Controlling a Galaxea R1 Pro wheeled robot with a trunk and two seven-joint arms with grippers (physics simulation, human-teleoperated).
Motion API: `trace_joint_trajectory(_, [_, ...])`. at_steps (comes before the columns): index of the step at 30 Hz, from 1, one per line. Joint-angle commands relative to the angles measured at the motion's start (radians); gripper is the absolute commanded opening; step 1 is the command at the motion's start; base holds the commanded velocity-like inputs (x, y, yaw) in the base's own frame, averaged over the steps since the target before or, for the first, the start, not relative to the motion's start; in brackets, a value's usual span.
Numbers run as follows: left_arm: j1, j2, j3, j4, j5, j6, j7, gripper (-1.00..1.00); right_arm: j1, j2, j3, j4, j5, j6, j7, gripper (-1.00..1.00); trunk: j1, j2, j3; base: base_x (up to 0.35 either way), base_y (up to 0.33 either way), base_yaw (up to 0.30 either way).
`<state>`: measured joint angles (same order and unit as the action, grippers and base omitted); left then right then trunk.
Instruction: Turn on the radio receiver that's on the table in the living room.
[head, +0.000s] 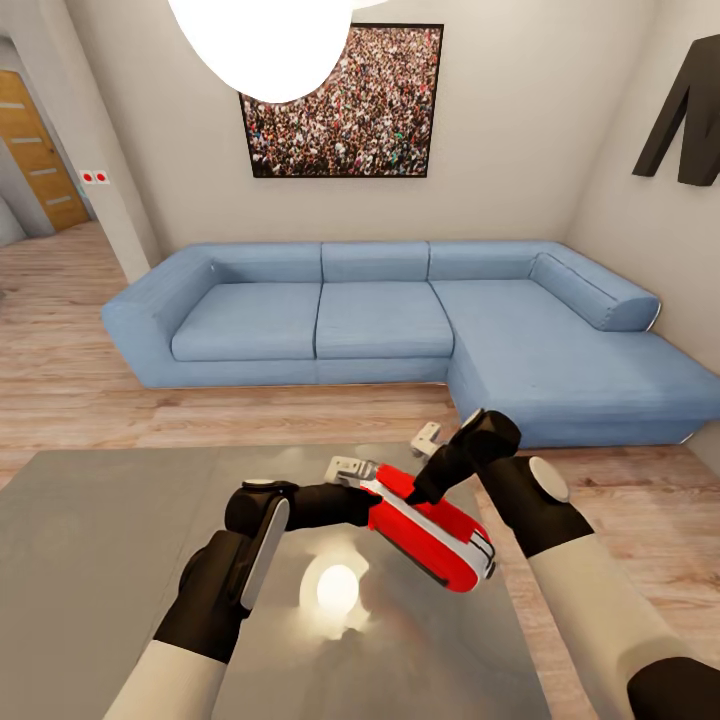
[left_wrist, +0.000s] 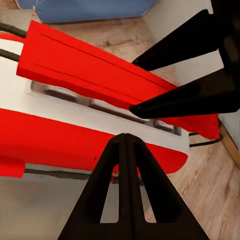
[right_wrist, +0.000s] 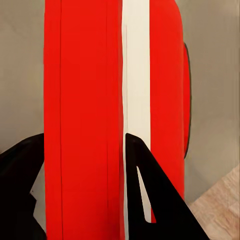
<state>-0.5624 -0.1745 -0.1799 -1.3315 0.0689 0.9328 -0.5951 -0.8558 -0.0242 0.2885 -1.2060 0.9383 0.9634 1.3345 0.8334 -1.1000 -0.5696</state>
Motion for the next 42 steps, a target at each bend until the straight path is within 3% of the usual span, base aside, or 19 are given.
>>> trace_joint_trajectory(1, [0.000,0.000,0.000,0.000,0.000,-0.001,0.000,-1.00,0.000,0.001,0.001,0.015,-0.003,-0.001,0.000,-1.00,0.000,0.000,0.000,0.000,0.000,0.000])
trace_joint_trajectory(8, [0.000,0.001,0.010,-0.001,0.000,-0.003,-0.012,-1.00,0.000,0.049,0.001,0.198,-0.011,-0.009,0.000,-1.00,0.000,0.000,0.000,0.000,0.000,0.000])
trace_joint_trajectory(13, [-0.001,0.003,0.009,-0.005,0.001,-0.004,-0.014,-1.00,0.000,0.057,0.000,0.299,-0.023,-0.012,0.004,-1.00,0.000,0.000,0.000,0.000,0.000,0.000])
trace_joint_trajectory(19, [-0.001,0.008,0.011,-0.009,0.002,-0.007,-0.014,-1.00,0.000,0.057,0.001,0.314,-0.130,-0.007,0.002,-1.00,0.000,0.000,0.000,0.000,0.000,0.000])
trace_joint_trajectory(27, [-0.001,0.010,0.013,-0.009,0.002,-0.009,-0.015,-1.00,0.000,0.057,0.000,0.316,-0.147,-0.013,-0.012,-1.00,0.000,0.000,0.000,0.000,0.000,0.000])
trace_joint_trajectory(31, [-0.001,0.010,0.013,-0.008,0.002,-0.009,-0.015,-1.00,0.000,0.060,-0.006,0.316,-0.149,-0.051,-0.059,-1.00,0.000,0.000,0.000,0.000,0.000,0.000])
trace_joint_trajectory(37, [-0.001,0.010,0.014,-0.006,0.003,-0.010,-0.015,-1.00,0.000,0.119,-0.069,0.330,-0.150,-0.127,-0.150,-1.00,0.000,0.000,0.000,0.000,0.000,0.000])
trace_joint_trajectory(42, [-0.001,0.010,0.014,-0.006,0.003,-0.011,-0.015,-1.00,0.000,0.151,-0.093,0.440,-0.158,-0.220,-0.233,-1.00,0.000,0.000,0.000,0.000,0.000,0.000])
